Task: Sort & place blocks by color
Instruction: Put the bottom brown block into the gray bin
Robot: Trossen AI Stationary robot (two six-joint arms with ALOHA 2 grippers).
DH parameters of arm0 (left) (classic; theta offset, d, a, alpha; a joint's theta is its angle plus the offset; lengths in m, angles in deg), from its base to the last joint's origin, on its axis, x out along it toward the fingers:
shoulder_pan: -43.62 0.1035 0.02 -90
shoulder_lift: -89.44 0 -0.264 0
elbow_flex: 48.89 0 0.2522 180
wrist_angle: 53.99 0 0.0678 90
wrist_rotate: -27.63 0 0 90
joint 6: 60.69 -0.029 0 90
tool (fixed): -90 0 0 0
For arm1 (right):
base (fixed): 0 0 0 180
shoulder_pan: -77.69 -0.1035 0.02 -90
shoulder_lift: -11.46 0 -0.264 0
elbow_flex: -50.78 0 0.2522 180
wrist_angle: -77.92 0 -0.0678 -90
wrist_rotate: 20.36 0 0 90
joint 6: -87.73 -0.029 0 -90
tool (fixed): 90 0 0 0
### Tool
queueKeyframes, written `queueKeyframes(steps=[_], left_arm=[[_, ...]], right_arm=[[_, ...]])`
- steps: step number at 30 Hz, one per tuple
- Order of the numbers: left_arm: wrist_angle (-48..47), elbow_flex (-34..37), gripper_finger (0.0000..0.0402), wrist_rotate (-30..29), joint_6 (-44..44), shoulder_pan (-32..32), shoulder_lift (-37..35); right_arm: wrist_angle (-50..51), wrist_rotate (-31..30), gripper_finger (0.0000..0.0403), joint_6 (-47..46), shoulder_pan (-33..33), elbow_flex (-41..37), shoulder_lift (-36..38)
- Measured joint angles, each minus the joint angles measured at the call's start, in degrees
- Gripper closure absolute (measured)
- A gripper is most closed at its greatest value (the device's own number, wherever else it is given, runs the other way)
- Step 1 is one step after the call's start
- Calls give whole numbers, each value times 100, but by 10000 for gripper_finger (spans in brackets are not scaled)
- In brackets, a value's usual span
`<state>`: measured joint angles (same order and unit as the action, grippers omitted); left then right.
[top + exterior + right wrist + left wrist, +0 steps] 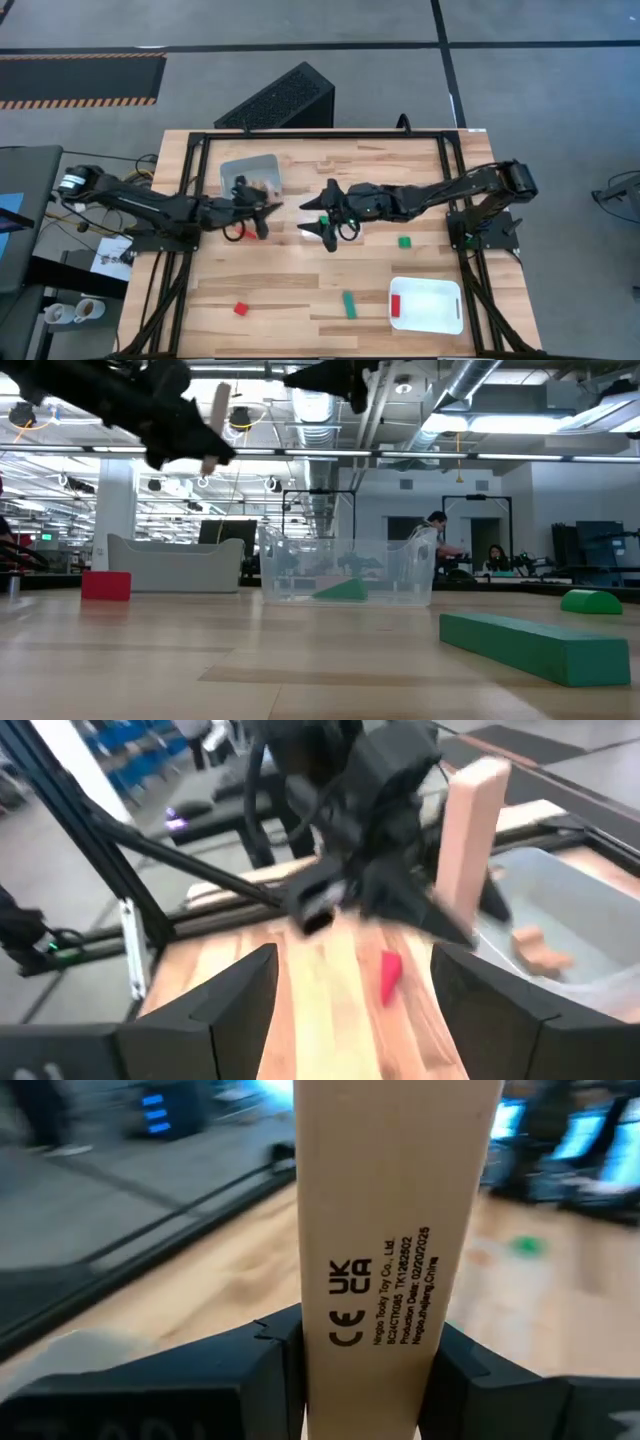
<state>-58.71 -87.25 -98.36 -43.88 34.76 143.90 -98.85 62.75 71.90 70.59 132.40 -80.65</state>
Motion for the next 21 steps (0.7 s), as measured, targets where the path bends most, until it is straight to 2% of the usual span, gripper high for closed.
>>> queueKeyframes(steps=[4,7,11,15,21], left_arm=[[-1203,2,304,-346,354,254,-691],[-1746,2,305,-194,398,819,-999],[-2422,2,305,861,564,1989,-994],[-2643,2,305,1808,409,3028,-633],[-2610,2,299,2573,67,3799,-77]], right_arm=[[269,-448,120,73,-261,2,94],[297,-645,119,82,-435,0,85],[301,-861,119,91,-587,0,85],[288,-989,118,89,-644,0,85],[455,-998,118,89,-638,0,85]])
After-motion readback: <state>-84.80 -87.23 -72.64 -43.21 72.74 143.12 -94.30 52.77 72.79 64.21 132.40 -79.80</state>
